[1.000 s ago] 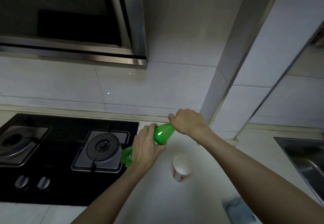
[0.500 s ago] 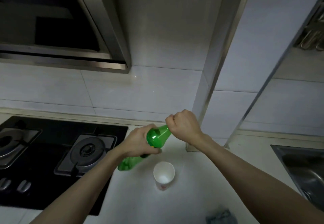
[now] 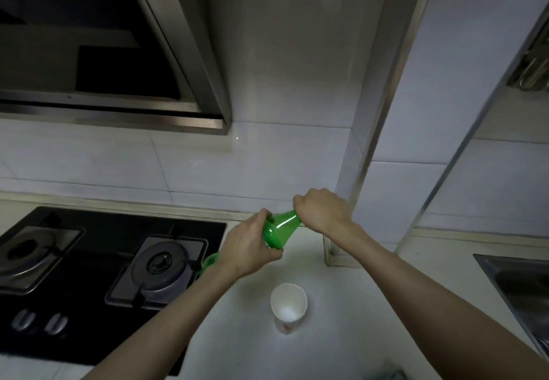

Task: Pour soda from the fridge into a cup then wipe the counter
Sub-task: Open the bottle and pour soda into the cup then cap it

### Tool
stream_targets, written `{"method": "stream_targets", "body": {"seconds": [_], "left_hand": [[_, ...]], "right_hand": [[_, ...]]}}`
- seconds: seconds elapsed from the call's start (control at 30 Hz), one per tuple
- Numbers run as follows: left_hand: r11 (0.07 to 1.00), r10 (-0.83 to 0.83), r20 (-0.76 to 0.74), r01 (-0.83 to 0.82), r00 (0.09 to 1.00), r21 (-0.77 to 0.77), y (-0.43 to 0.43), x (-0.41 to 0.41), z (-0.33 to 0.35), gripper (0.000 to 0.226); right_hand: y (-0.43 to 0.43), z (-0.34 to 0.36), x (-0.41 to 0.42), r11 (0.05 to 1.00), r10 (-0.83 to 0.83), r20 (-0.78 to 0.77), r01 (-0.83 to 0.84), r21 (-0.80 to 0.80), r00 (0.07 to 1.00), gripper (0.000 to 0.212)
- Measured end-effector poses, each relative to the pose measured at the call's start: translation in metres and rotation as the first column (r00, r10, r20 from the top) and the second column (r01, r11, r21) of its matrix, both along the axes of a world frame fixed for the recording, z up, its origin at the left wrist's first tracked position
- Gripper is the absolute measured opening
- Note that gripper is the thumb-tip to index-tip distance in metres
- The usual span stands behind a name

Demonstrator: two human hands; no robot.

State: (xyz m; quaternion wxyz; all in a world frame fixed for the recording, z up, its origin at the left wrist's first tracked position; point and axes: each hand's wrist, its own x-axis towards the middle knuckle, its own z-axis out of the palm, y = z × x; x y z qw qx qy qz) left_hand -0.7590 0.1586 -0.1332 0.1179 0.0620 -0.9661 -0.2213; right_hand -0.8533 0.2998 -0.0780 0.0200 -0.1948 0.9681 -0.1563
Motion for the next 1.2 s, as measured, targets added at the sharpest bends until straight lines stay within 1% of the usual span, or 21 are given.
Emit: {"method": "stream_targets", "body": {"seconds": [0.07,0.17,0.23,0.3,0.33,0.37,0.43,0.47,0.53,0.57,0.6,0.63,0.73,0.77,0.8,0.83,0.87,0.97,1.03,1.1,1.2], "left_hand": [[0.975,-0.088,0.104,0.065,0.991,0.211,-0.01,0.002,0.007,0.056],[0.803,-0.346,0.188,0.186,0.919,0.566,-0.021,0.007,0.018,0.047],[0.756,-0.423,0.188,0.231,0.887,0.613,-0.022,0.008,0.023,0.046],[0.852,-0.33,0.159,0.221,0.93,0.474,-0.017,0.004,0.023,0.051],[0.927,-0.238,0.134,0.184,0.962,0.328,-0.014,0.003,0.022,0.055],[0.98,-0.147,0.101,0.132,0.984,0.147,-0.011,0.002,0.021,0.058],[0.985,-0.059,0.007,0.06,0.998,-0.162,-0.003,0.001,0.016,0.06],[0.97,-0.061,-0.028,0.053,0.998,-0.236,0.0,0.0,0.015,0.06],[0.975,-0.065,-0.053,0.052,0.996,-0.218,0.002,0.0,0.016,0.059],[0.989,-0.062,-0.031,0.057,0.998,-0.136,0.0,0.0,0.019,0.059],[0.997,-0.075,0.017,0.075,0.997,-0.026,-0.002,0.0,0.023,0.059],[0.988,-0.124,0.077,0.116,0.989,0.104,-0.006,0.001,0.027,0.058],[0.833,-0.429,0.23,0.284,0.873,0.476,-0.015,0.007,0.037,0.052],[0.801,-0.488,0.256,0.312,0.835,0.51,-0.016,0.008,0.038,0.051],[0.802,-0.502,0.264,0.329,0.823,0.499,-0.016,0.008,0.039,0.05],[0.826,-0.479,0.256,0.332,0.84,0.457,-0.015,0.007,0.038,0.05],[0.864,-0.431,0.235,0.322,0.871,0.388,-0.015,0.005,0.037,0.051],[0.966,-0.246,0.166,0.226,0.955,0.129,-0.015,0.001,0.033,0.06],[0.983,-0.182,0.147,0.174,0.972,0.063,-0.018,-0.001,0.03,0.064],[0.981,-0.188,0.158,0.18,0.969,0.068,-0.02,-0.001,0.027,0.064],[0.98,-0.191,0.167,0.178,0.967,0.089,-0.019,0.001,0.023,0.063]], "right_hand": [[0.001,-0.002,0.004,0.995,0.092,-0.213,-0.099,-0.021,0.973,0.044],[0.008,-0.009,0.005,0.936,0.279,-0.539,-0.35,-0.032,0.795,0.051],[0.014,-0.008,0.004,0.899,0.316,-0.613,-0.435,-0.051,0.724,0.051],[0.015,-0.003,0.006,0.919,0.319,-0.547,-0.393,-0.019,0.774,0.05],[0.013,0.001,0.008,0.946,0.288,-0.457,-0.325,-0.002,0.842,0.048],[0.012,0.003,0.009,0.971,0.216,-0.318,-0.236,-0.026,0.923,0.045],[0.012,0.003,0.004,0.997,0.049,0.0,-0.049,-0.058,0.999,0.039],[0.012,0.003,0.002,0.998,0.009,0.109,-0.003,-0.057,0.994,0.036],[0.011,0.003,0.0,0.998,0.015,0.119,-0.007,-0.067,0.993,0.033],[0.012,0.003,0.0,0.998,0.033,0.039,-0.031,-0.056,0.999,0.035],[0.013,0.002,0.001,0.996,0.079,-0.112,-0.083,-0.038,0.991,0.04],[0.016,0.0,0.004,0.985,0.159,-0.298,-0.172,-0.017,0.941,0.045],[0.03,-0.006,0.012,0.846,0.332,-0.713,-0.529,-0.065,0.618,0.046],[0.034,-0.009,0.011,0.795,0.336,-0.772,-0.602,-0.074,0.539,0.044],[0.036,-0.01,0.01,0.77,0.342,-0.792,-0.634,-0.073,0.506,0.042],[0.038,-0.012,0.008,0.768,0.359,-0.783,-0.638,-0.062,0.508,0.041],[0.039,-0.013,0.008,0.791,0.374,-0.745,-0.609,-0.055,0.553,0.042],[0.039,-0.019,0.012,0.909,0.282,-0.468,-0.389,-0.148,0.837,0.051],[0.037,-0.02,0.014,0.9,0.193,-0.258,-0.275,-0.338,0.947,0.046],[0.037,-0.019,0.016,0.83,0.2,-0.142,-0.245,-0.501,0.969,0.032],[0.042,-0.02,0.014,0.761,0.331,-0.111,-0.334,-0.556,0.937,0.011]]}}
